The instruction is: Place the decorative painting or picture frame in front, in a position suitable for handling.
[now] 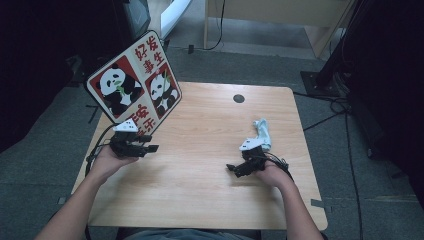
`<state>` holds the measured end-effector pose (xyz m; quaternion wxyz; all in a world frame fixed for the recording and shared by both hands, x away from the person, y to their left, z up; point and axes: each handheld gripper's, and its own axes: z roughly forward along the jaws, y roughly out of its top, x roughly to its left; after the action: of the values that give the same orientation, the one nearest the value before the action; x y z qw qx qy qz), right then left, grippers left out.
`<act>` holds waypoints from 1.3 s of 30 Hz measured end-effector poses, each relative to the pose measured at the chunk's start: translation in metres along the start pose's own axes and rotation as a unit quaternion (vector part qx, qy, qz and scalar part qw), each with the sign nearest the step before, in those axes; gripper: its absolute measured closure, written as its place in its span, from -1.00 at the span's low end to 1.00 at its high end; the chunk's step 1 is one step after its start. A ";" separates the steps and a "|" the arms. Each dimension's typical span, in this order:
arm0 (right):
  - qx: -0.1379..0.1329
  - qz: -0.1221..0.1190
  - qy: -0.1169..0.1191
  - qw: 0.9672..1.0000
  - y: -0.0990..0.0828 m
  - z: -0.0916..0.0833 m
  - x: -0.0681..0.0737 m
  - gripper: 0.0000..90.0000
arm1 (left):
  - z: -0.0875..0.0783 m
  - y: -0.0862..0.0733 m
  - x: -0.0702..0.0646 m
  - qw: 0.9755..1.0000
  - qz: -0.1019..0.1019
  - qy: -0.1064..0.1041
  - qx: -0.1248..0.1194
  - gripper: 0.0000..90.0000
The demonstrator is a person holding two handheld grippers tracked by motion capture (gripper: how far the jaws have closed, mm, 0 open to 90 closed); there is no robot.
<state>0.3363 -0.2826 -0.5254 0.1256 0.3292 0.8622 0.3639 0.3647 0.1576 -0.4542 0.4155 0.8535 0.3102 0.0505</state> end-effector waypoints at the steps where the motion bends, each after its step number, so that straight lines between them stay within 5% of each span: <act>1: 0.000 0.000 0.000 1.000 0.000 0.000 0.000 -1.00 | -0.002 0.000 0.000 1.000 -0.001 0.003 -0.002 0.02; 11: -0.001 -0.006 0.006 1.000 0.001 0.001 -0.002 -1.00 | -0.020 -0.010 -0.002 1.000 0.009 0.024 0.000 0.04; 30: -0.001 -0.012 0.011 1.000 0.007 0.007 -0.003 -1.00 | -0.061 -0.032 0.018 0.997 -0.034 0.070 -0.025 0.09; 39: -0.001 -0.013 0.011 1.000 0.008 0.008 -0.003 -1.00 | -0.071 -0.037 0.032 0.995 -0.054 0.076 -0.037 0.15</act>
<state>0.3453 -0.2763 -0.5254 0.1211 0.3141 0.8674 0.3664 0.3483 0.2412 -0.4407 0.4245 0.8133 0.3839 0.1042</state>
